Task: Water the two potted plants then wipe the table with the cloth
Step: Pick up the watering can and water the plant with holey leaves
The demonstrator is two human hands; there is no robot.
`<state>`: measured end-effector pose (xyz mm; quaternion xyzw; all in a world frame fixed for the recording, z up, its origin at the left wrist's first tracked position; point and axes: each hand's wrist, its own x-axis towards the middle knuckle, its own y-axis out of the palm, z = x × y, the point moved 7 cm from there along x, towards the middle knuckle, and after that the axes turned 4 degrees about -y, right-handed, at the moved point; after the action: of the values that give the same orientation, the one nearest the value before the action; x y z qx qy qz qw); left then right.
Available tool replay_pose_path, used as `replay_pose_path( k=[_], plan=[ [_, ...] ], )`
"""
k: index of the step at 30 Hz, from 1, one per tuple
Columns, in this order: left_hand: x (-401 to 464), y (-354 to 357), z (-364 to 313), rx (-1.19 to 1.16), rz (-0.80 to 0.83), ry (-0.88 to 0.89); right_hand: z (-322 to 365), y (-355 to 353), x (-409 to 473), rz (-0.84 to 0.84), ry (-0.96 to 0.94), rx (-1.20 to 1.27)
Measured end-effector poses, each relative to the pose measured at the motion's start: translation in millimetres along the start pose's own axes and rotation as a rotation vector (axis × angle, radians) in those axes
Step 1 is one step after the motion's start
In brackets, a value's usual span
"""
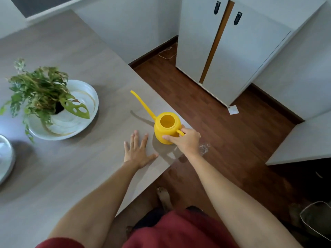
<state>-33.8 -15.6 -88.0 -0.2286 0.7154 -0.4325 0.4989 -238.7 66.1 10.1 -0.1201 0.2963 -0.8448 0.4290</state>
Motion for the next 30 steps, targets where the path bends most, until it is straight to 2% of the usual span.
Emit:
replay_pose_path(
  k=[4,9,17,21,30],
  plan=[
    [-4.5,-6.3,3.4,-0.066,0.000,0.017,10.9,4.9,4.0,-0.006,-0.059,-0.001],
    [-16.0,-5.9,27.4,-0.128,-0.012,-0.069,45.2,1.0,5.4,-0.053,-0.158,0.067],
    [-43.3,-11.8,89.7,-0.253,-0.073,-0.237,110.8,13.3,7.7,-0.037,-0.298,0.158],
    [-61.6,-20.0,136.7,-0.322,-0.126,-0.322,150.0,45.3,3.3,0.022,-0.350,0.164],
    [-91.9,-21.8,221.5,-0.403,-0.176,-0.460,223.5,90.6,-17.6,0.035,-0.414,0.192]
  ],
)
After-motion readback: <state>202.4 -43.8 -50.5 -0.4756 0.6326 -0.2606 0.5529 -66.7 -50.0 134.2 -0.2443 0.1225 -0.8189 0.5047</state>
